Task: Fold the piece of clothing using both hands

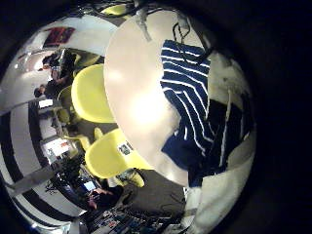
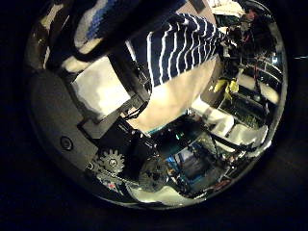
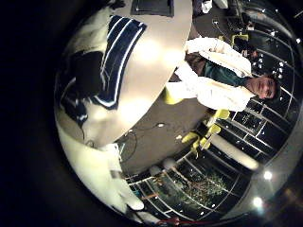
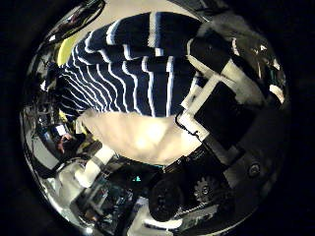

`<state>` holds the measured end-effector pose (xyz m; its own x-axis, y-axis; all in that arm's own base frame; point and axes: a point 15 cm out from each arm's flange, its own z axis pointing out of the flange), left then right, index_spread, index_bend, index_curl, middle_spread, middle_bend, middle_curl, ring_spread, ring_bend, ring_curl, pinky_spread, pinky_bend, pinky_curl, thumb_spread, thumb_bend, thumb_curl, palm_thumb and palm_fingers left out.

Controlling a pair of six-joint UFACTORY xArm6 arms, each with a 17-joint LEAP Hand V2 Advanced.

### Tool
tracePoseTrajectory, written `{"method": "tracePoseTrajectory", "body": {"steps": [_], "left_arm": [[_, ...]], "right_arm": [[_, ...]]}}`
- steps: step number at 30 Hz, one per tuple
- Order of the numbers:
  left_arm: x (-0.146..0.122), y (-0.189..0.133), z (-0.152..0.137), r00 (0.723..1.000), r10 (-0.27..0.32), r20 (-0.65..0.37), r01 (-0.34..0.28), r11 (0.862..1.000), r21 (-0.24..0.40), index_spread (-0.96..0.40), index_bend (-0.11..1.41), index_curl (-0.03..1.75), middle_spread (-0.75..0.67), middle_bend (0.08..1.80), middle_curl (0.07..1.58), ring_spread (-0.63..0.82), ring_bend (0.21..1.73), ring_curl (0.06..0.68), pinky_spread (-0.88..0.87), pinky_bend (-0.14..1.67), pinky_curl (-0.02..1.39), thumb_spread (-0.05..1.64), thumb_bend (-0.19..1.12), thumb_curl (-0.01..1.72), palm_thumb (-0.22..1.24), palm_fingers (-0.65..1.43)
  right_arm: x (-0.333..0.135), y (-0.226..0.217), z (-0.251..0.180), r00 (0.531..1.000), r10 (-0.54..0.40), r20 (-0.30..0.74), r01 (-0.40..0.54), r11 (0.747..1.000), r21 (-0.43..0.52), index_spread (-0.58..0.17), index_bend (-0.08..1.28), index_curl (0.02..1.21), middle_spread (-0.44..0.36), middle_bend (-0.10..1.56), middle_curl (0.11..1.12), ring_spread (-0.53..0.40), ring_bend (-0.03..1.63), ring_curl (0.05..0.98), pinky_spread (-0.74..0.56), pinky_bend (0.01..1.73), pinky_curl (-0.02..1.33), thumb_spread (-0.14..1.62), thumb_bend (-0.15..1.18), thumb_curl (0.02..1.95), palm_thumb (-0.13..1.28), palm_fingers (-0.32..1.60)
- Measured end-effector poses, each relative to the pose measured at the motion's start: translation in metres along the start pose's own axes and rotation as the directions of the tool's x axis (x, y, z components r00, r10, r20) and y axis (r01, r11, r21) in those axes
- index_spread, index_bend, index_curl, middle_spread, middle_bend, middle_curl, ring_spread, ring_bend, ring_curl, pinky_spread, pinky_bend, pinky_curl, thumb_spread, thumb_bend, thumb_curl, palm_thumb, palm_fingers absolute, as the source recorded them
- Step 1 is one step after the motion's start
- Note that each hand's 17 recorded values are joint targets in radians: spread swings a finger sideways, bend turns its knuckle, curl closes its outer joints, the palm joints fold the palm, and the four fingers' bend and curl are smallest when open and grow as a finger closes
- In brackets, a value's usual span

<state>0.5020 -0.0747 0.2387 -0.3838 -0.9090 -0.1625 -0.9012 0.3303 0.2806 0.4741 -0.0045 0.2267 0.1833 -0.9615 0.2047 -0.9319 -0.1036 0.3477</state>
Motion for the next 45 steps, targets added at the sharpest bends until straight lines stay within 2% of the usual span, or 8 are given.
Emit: {"method": "tracePoseTrajectory", "body": {"steps": [4,7,10,17,24,28,34,45], "left_arm": [[-0.013,-0.032,0.017,0.998,-0.060,0.001,0.060,0.998,0.002,-0.64,0.19,1.52,-0.67,0.81,1.10,-0.45,1.32,0.546,-0.64,1.04,0.75,1.12,-0.04,0.64,0.64,0.87],[-0.024,-0.052,0.021,0.993,-0.117,-0.001,0.117,0.992,0.040,-0.63,0.19,1.46,-0.65,0.76,1.06,-0.48,1.21,0.520,-0.64,0.99,0.75,1.11,-0.04,0.60,0.58,0.71],[-0.035,-0.072,0.017,0.988,-0.155,-0.005,0.155,0.981,0.119,-0.61,0.15,1.38,-0.62,0.64,1.01,-0.48,1.16,0.493,-0.65,0.99,0.75,1.11,-0.04,0.56,0.54,0.56],[-0.052,-0.073,-0.011,0.981,-0.194,-0.007,0.191,0.962,0.197,-0.48,0.13,1.16,-0.42,0.35,0.90,-0.38,1.08,0.461,-0.59,0.97,0.75,1.11,-0.03,0.47,0.44,0.21],[-0.071,-0.052,-0.063,0.973,-0.228,-0.014,0.223,0.934,0.280,-0.31,0.16,0.96,-0.17,0.27,0.78,-0.21,0.99,0.412,-0.44,0.84,0.72,1.11,-0.03,0.41,0.41,0.12],[-0.066,-0.019,-0.073,0.979,-0.203,-0.024,0.203,0.950,0.239,-0.23,0.17,0.86,-0.07,0.25,0.72,-0.14,0.95,0.389,-0.35,0.77,0.70,1.11,-0.03,0.38,0.39,0.13],[-0.029,0.007,-0.049,0.987,-0.141,-0.071,0.151,0.976,0.156,-0.16,0.17,0.75,0.00,0.24,0.65,-0.09,0.90,0.360,-0.24,0.68,0.66,1.11,-0.02,0.35,0.38,0.15],[0.007,0.016,0.012,0.988,-0.102,-0.114,0.115,0.986,0.118,-0.12,0.18,0.63,0.04,0.22,0.56,-0.06,0.85,0.327,-0.14,0.58,0.62,1.11,-0.02,0.32,0.37,0.20]], "right_arm": [[0.016,-0.047,0.011,0.999,0.042,0.019,-0.042,0.999,0.005,-0.326,0.88,0.95,-0.199,1.17,0.89,-0.248,1.38,0.782,-0.28,1.14,0.99,1.23,-0.03,0.69,0.79,0.68],[0.042,-0.061,0.032,0.995,0.091,0.044,-0.091,0.996,-0.005,-0.341,0.51,0.82,-0.260,0.95,0.80,-0.272,1.38,0.741,-0.35,1.14,0.93,1.30,-0.03,0.61,0.70,0.29],[0.050,-0.076,0.027,0.992,0.107,0.063,-0.111,0.992,0.063,-0.372,0.41,0.71,-0.247,0.72,0.69,-0.215,1.21,0.682,-0.23,1.01,0.90,1.33,-0.03,0.56,0.65,-0.07],[0.070,-0.066,-0.017,0.972,0.119,0.200,-0.154,0.973,0.171,-0.407,0.27,0.53,-0.141,0.43,0.51,0.042,0.85,0.490,0.18,0.80,0.74,1.32,-0.02,0.48,0.61,-0.07],[0.097,-0.037,-0.067,0.962,0.110,0.251,-0.178,0.947,0.266,-0.401,0.19,0.45,-0.111,0.39,0.45,0.100,0.75,0.409,0.37,0.65,0.61,1.30,-0.02,0.43,0.59,0.07],[0.112,-0.010,-0.095,0.963,0.113,0.246,-0.188,0.933,0.306,-0.385,0.19,0.43,-0.141,0.38,0.43,0.079,0.74,0.387,0.42,0.57,0.56,1.31,-0.02,0.40,0.55,0.16],[0.115,0.019,-0.055,0.955,0.116,0.274,-0.169,0.969,0.178,-0.342,0.17,0.40,-0.097,0.40,0.42,0.060,0.73,0.369,0.43,0.51,0.51,1.30,-0.03,0.36,0.46,0.20],[0.093,-0.013,0.047,0.924,0.145,0.354,-0.145,0.989,-0.026,-0.219,0.14,0.32,0.077,0.35,0.39,0.146,0.69,0.329,0.43,0.54,0.46,1.14,-0.03,0.31,0.30,0.11]]}}
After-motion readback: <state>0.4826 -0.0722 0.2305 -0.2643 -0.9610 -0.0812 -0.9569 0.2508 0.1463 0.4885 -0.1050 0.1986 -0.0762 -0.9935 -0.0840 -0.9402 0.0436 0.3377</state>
